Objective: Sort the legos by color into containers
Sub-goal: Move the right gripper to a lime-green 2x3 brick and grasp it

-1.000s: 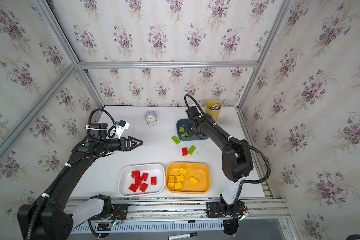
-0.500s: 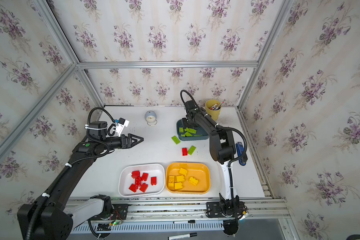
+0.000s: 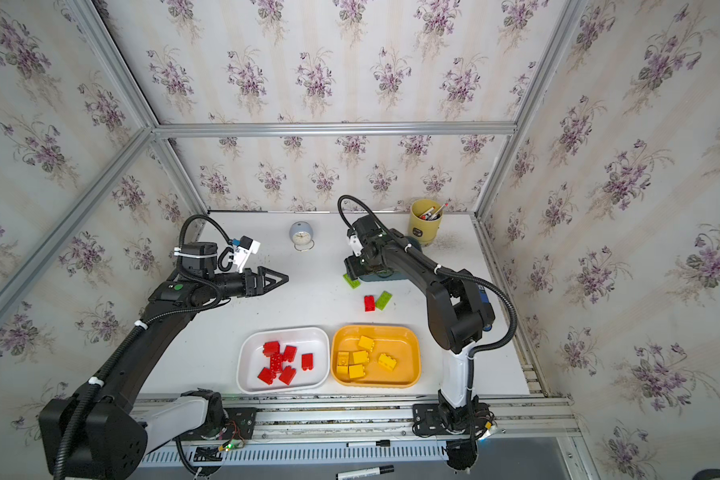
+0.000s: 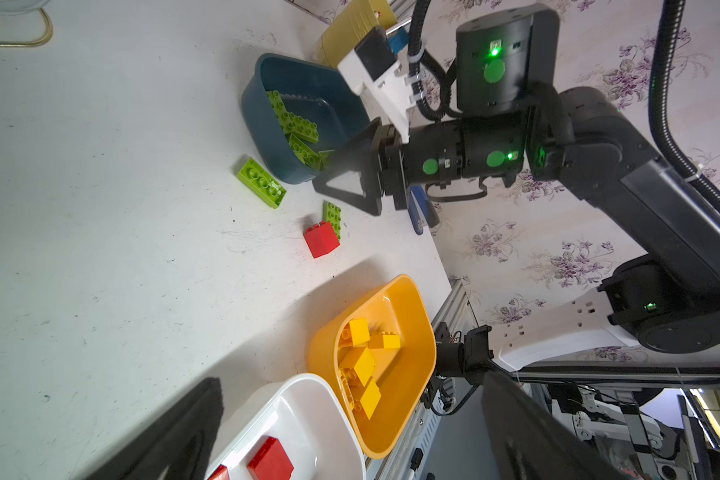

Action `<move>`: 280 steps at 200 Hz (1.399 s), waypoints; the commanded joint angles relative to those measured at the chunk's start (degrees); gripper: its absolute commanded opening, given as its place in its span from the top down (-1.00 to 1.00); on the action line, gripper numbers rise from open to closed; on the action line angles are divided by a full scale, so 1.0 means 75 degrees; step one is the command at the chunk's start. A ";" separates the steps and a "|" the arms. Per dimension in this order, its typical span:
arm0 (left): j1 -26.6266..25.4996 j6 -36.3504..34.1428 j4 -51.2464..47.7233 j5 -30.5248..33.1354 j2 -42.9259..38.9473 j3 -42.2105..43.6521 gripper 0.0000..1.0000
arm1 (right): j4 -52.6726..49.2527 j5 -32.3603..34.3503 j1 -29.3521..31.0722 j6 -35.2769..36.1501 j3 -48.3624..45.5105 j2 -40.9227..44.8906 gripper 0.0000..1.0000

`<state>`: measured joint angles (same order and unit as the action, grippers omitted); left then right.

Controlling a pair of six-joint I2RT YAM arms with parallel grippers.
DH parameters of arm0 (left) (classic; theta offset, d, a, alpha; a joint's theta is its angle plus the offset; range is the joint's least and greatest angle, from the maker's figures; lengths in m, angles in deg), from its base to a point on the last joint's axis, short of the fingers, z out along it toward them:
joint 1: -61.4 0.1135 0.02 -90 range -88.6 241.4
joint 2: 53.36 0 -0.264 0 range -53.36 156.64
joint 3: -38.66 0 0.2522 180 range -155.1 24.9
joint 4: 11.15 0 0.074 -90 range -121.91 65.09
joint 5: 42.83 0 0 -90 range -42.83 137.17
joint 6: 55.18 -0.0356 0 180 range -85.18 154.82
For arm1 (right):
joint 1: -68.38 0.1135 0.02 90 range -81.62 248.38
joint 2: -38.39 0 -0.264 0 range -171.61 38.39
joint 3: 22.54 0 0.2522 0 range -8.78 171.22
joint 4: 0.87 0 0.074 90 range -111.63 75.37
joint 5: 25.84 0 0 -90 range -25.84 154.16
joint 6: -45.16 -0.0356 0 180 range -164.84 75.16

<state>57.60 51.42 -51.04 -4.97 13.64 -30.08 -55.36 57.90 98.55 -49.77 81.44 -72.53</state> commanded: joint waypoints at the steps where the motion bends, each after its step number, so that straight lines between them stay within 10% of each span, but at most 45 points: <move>1: 0.0002 -0.0057 0.0163 -0.0082 0.0008 -0.0053 -0.99 | 0.0443 0.0957 0.0581 0.0191 -0.0166 -0.0004 -0.37; 86: 0.0013 -0.0138 0.0155 -0.0094 -0.0039 0.0053 -0.99 | 0.0562 0.3654 0.1262 0.0652 0.1217 -0.1766 -0.41; 280: 0.0037 -0.0487 -0.0116 -0.0103 0.0078 0.0042 -0.99 | -0.0059 0.2146 0.1148 -0.0198 0.1769 -0.2587 -0.09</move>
<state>57.74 48.82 -51.54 -5.01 13.94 -29.34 -54.29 77.29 107.14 -50.05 95.34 -92.79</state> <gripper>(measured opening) 0.994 0.551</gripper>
